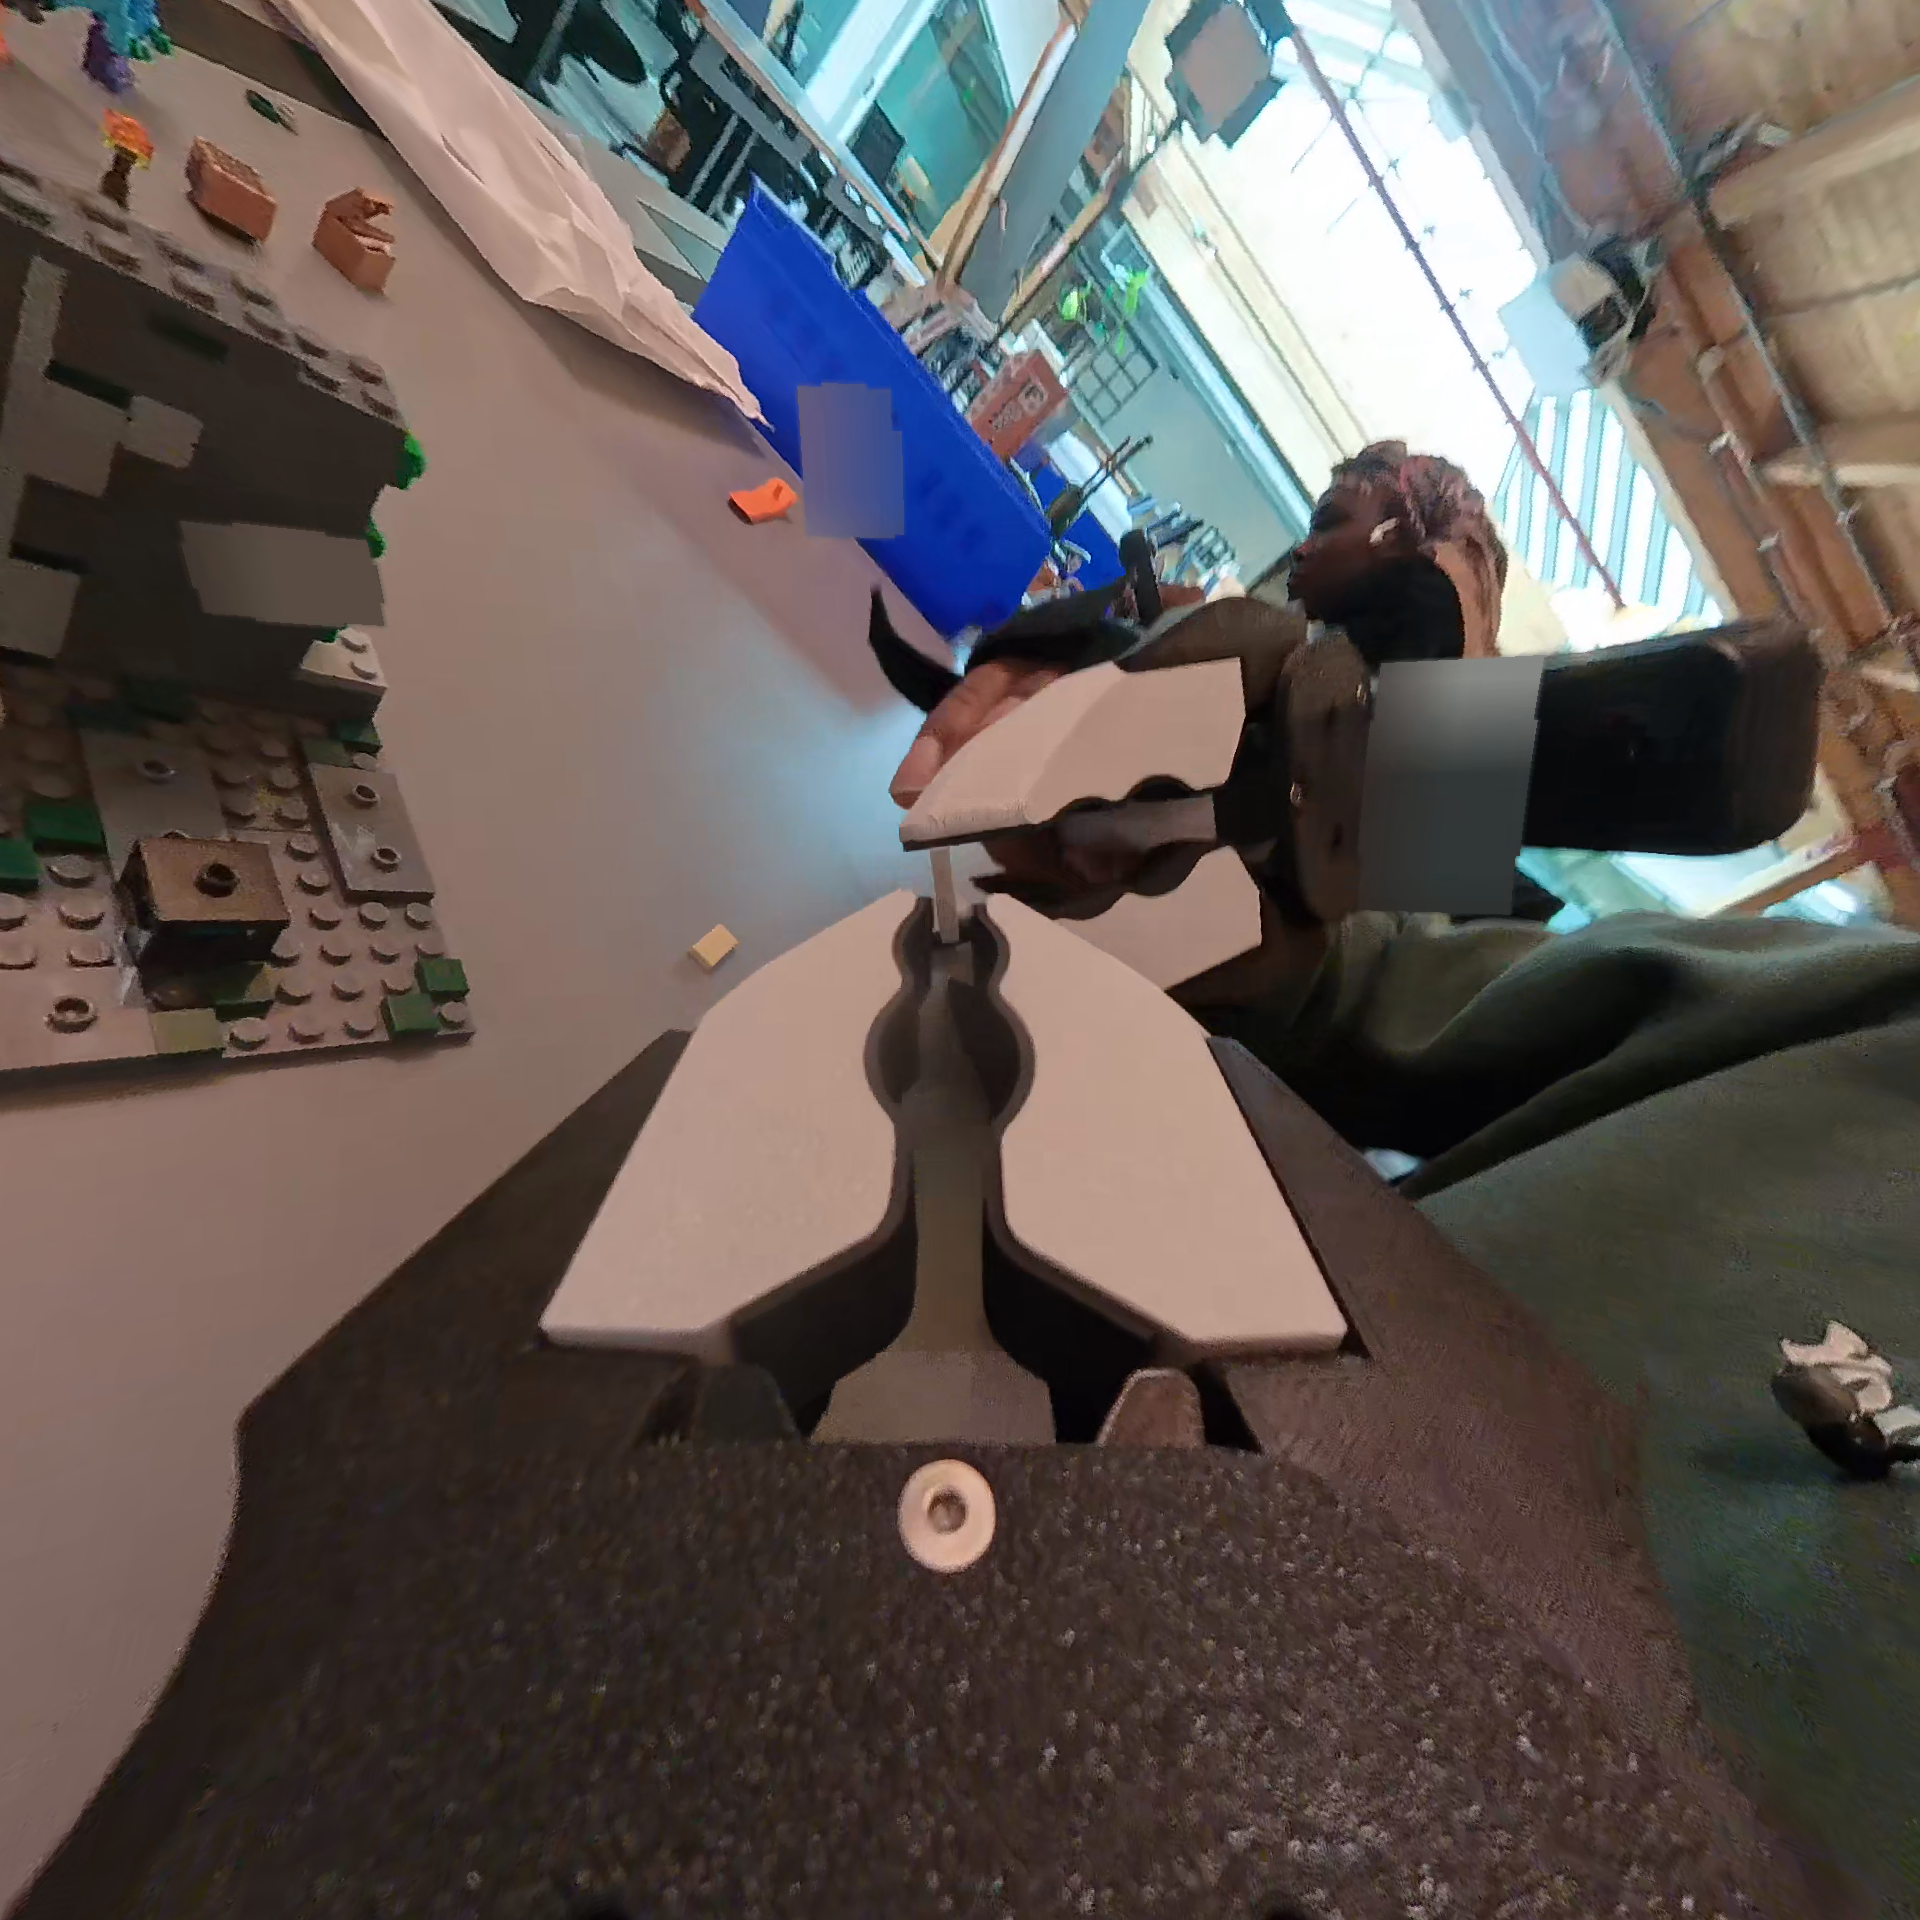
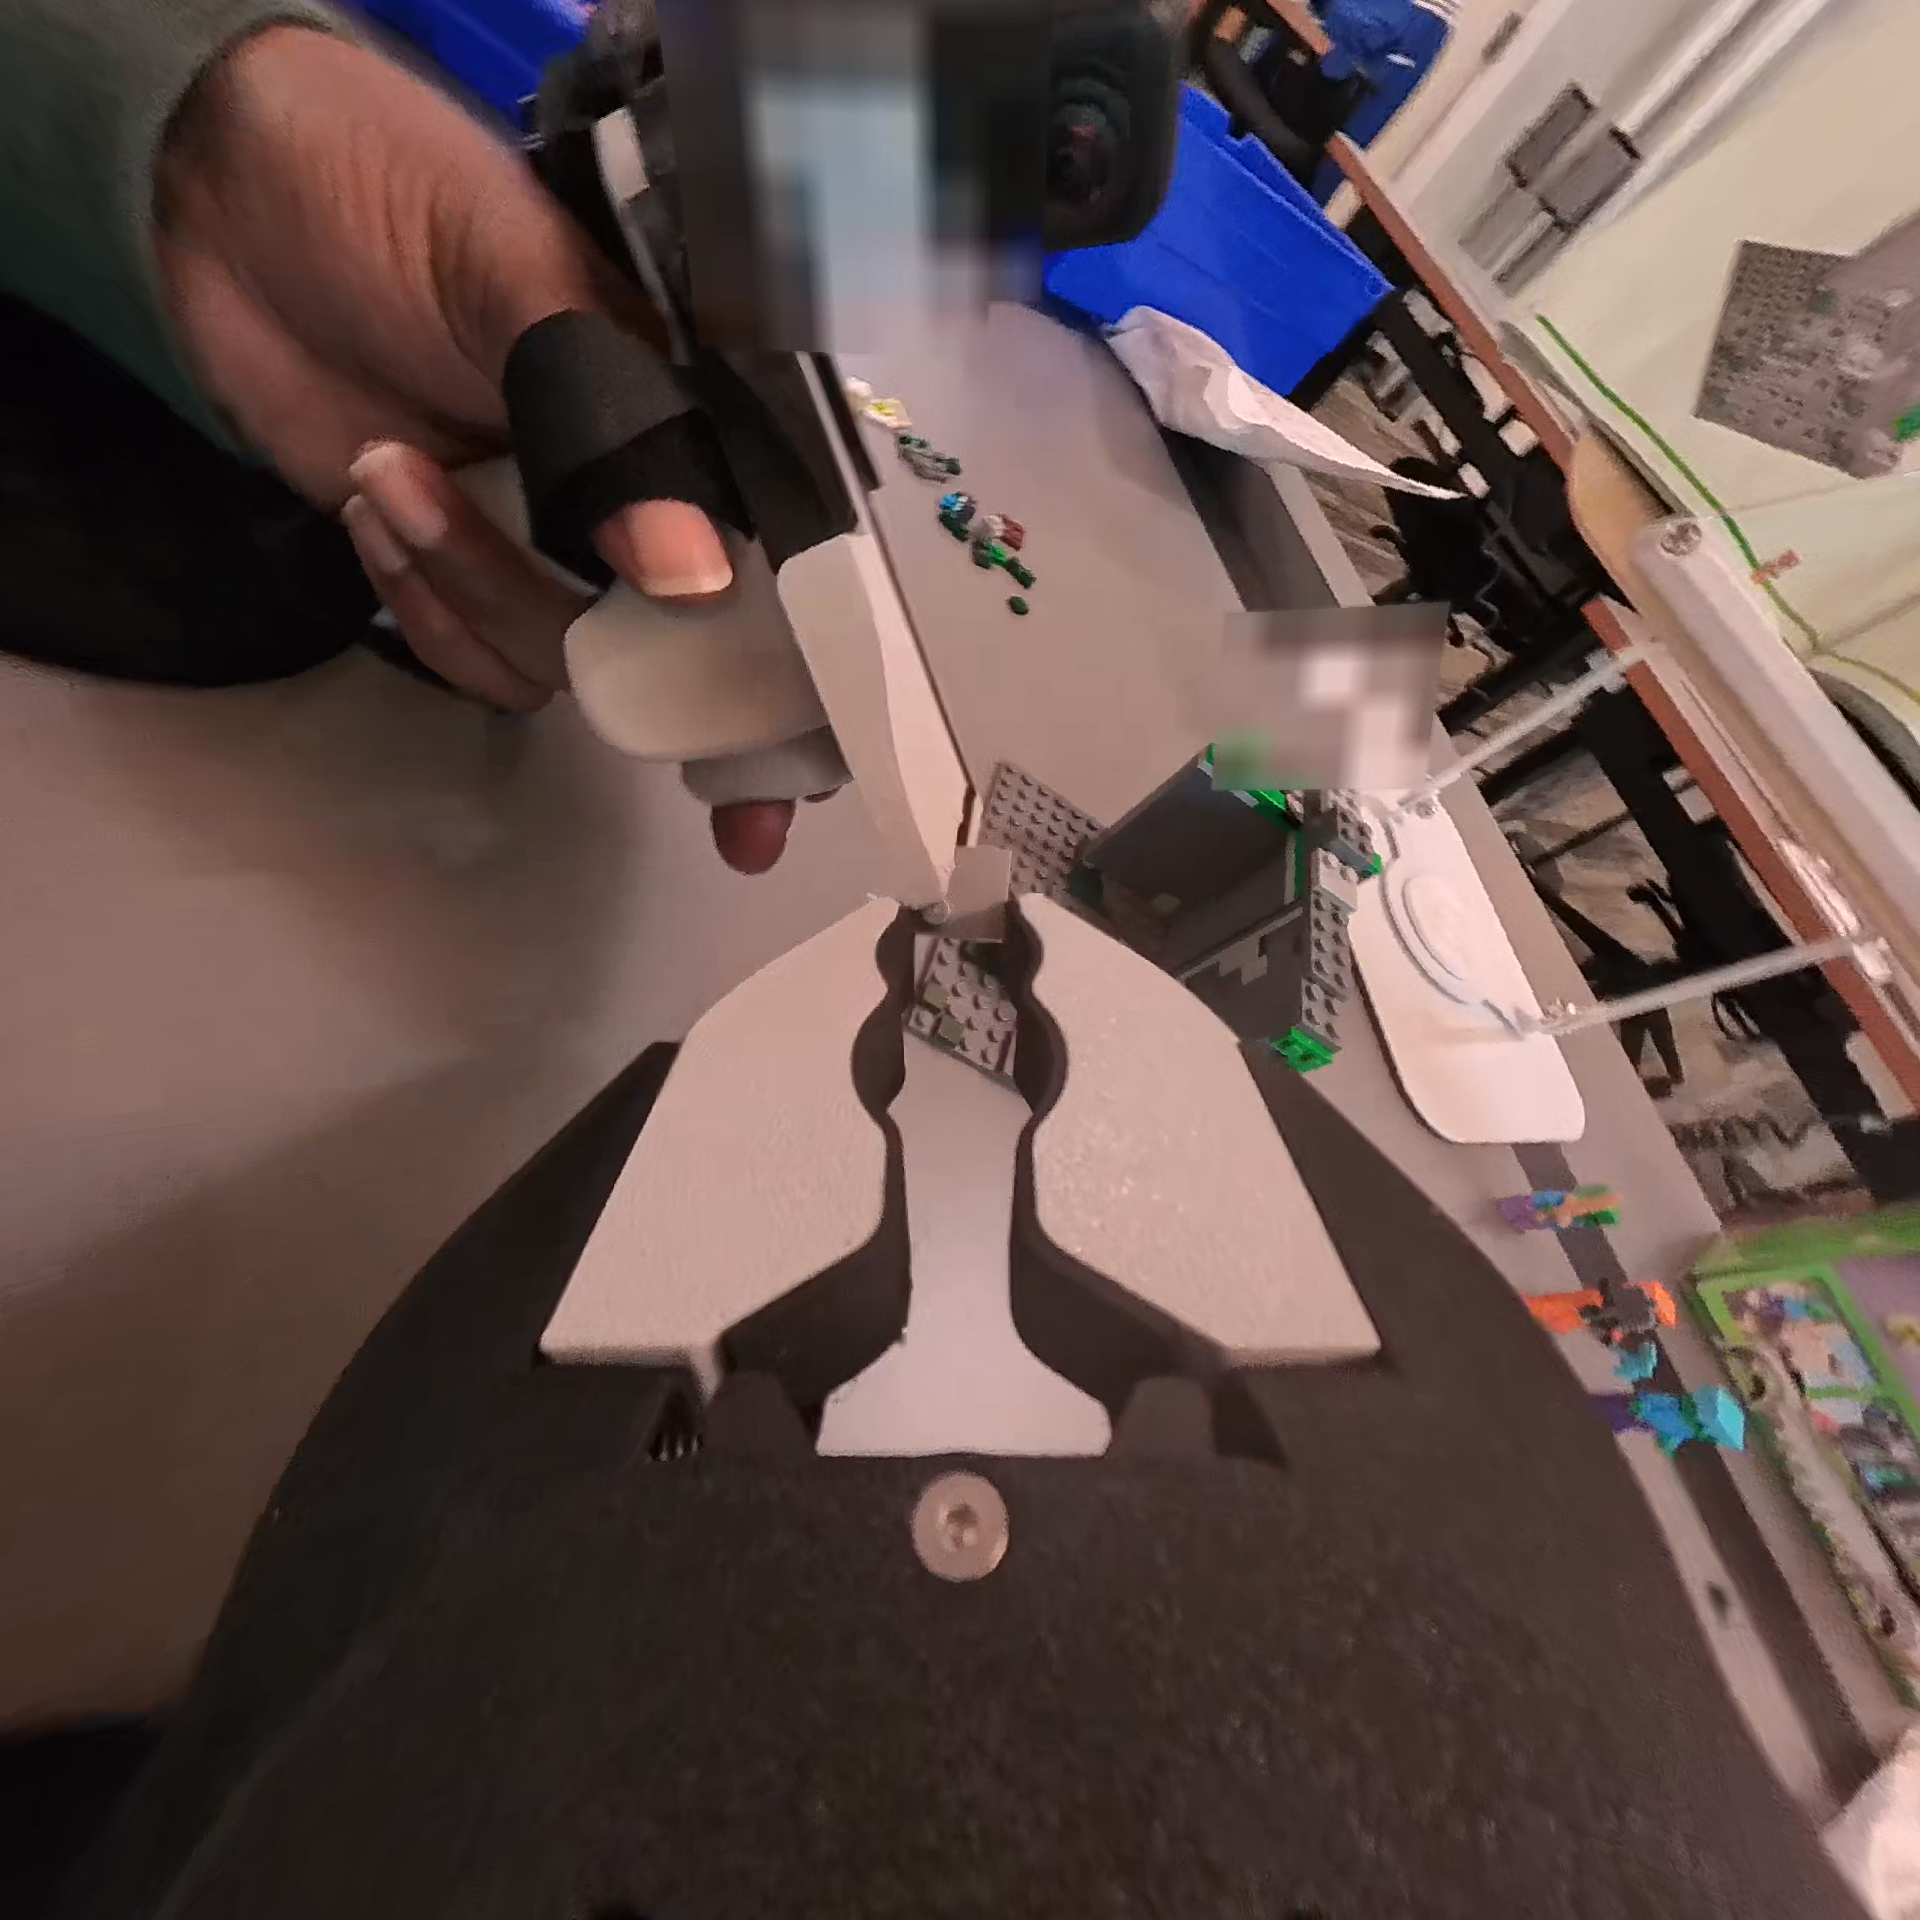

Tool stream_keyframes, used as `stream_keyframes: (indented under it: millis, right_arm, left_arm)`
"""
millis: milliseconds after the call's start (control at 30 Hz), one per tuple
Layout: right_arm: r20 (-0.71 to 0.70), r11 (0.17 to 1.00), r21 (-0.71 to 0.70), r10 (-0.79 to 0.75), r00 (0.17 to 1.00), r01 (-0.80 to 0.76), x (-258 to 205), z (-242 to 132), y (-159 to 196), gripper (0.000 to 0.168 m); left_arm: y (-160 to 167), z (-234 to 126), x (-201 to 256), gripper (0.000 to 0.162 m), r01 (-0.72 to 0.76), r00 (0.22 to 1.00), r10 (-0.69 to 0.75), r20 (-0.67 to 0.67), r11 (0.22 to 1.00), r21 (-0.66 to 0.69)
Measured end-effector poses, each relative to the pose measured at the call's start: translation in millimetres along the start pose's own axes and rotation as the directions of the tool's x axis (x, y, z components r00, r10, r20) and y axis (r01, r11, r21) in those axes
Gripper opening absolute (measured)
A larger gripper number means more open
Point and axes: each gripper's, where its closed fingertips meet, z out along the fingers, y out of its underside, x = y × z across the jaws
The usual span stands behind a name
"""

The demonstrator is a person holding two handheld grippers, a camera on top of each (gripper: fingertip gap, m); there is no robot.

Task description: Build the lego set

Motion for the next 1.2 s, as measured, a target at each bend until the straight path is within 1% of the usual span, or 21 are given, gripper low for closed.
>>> stream_keyframes:
  millis: [67,133,200,300,400,500,567,667,767,833,900,1000,1067,1133,1200]
  right_arm:
    - [0.105,0.996,-0.018,-0.081,0.991,0.084,-6.2,-3.3,3.4,0.016]
    - [0.223,0.986,-0.030,-0.156,0.962,0.167,-13.8,-7.2,6.7,0.016]
    - [0.328,0.966,-0.036,-0.229,0.916,0.254,-21.8,-10.4,9.2,0.016]
    - [0.432,0.928,-0.026,-0.325,0.841,0.372,-31.3,-12.1,9.4,0.016]
    - [0.487,0.887,-0.014,-0.397,0.778,0.461,-37.1,-11.2,9.5,0.016]
    - [0.517,0.857,-0.001,-0.441,0.734,0.515,-41.1,-9.3,9.5,0.016]
    - [0.535,0.839,0.009,-0.463,0.706,0.544,-44.2,-9.1,10.1,0.016]
    - [0.558,0.817,0.024,-0.489,0.670,0.576,-48.9,-9.9,11.3,0.016]
    - [0.568,0.807,0.029,-0.499,0.655,0.589,-52.1,-10.7,13.0,0.016]
    - [0.553,0.824,0.019,-0.480,0.680,0.566,-51.1,-9.9,13.9,0.016]
    - [0.502,0.861,-0.011,-0.436,0.747,0.509,-44.0,-7.7,13.8,0.018]
    - [0.398,0.950,-0.050,-0.264,0.879,0.308,-31.3,-6.0,10.5,0.022]
    - [0.308,0.984,-0.062,-0.141,0.941,0.168,-22.3,-5.7,9.9,0.025]
    - [0.204,0.998,-0.065,-0.004,0.979,0.018,-14.5,-4.6,9.2,0.025]
    - [0.098,0.992,-0.072,0.107,0.989,-0.100,-7.8,-2.8,11.0,0.025]
  left_arm:
    - [7.2,0.3,1.2,0.015,-0.046,0.999,0.046,-0.001,0.997,-0.068]
    - [13.7,1.0,1.8,0.019,-0.080,0.997,0.080,-0.005,0.988,-0.134]
    - [18.4,1.9,4.8,0.019,-0.101,0.995,0.098,-0.024,0.976,-0.192]
    - [28.4,2.6,6.0,0.018,-0.120,0.993,0.113,-0.040,0.948,-0.295]
    - [36.9,0.0,4.6,0.017,-0.148,0.989,0.142,-0.042,0.916,-0.372]
    - [43.2,-4.3,4.1,0.014,-0.149,0.989,0.144,-0.045,0.890,-0.432]
    - [45.4,-6.1,4.7,0.012,-0.151,0.988,0.145,-0.048,0.879,-0.453]
    - [48.9,-7.5,6.7,0.005,-0.131,0.991,0.116,-0.061,0.874,-0.468]
    - [53.0,-6.7,6.7,0.004,-0.104,0.994,0.083,-0.065,0.877,-0.469]
    - [52.7,-5.8,5.4,0.004,-0.087,0.996,0.067,-0.059,0.891,-0.446]
    - [46.8,-5.4,4.0,0.003,-0.055,0.998,0.038,-0.050,0.919,-0.390]
    - [36.1,-6.9,-0.9,0.003,-0.040,0.999,0.038,-0.013,0.952,-0.303]
    - [28.5,-7.7,-3.5,0.003,-0.035,0.999,0.040,0.015,0.970,-0.239]
    - [20.7,-7.7,-5.2,0.003,-0.026,0.999,0.034,0.039,0.985,-0.172]
    - [13.3,-7.1,-6.4,0.003,-0.016,0.998,0.022,0.058,0.994,-0.107]
